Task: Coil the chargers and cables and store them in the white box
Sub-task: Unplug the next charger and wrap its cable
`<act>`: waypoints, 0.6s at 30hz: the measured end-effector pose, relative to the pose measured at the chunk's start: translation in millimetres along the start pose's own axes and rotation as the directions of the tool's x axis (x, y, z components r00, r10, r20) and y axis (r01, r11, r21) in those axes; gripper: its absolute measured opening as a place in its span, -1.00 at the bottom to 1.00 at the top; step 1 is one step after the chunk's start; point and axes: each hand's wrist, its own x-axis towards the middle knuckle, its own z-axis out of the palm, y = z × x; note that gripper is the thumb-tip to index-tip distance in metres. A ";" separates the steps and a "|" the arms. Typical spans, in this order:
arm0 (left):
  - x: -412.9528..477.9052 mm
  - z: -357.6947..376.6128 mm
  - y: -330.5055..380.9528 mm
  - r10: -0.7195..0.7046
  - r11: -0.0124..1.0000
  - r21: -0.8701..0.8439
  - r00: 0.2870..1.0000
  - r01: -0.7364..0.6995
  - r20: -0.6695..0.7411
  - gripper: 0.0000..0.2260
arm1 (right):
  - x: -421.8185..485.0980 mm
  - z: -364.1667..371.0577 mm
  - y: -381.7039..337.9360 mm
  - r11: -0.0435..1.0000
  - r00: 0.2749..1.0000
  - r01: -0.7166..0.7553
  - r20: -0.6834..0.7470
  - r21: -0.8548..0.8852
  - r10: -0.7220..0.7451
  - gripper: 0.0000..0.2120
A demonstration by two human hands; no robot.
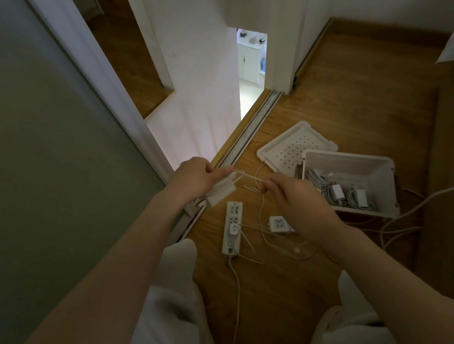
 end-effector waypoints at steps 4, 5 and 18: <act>-0.7 8.8 7.2 -0.021 0.998 -0.068 0.991 0.012 -0.133 -0.64 | -15.0 16.5 -25.5 0.999 0.984 0.043 0.173 0.009 -0.044 -0.76; -1.1 9.9 10.0 -0.026 0.995 -0.101 0.989 0.010 -0.149 -0.65 | -19.2 21.8 -30.9 0.999 0.976 0.044 0.214 0.013 -0.045 -0.69; -32.1 -3.2 17.2 -0.026 0.472 -0.822 0.937 0.319 0.349 -0.49 | -27.3 29.4 -15.9 0.993 0.972 0.039 0.228 0.108 -0.062 -0.72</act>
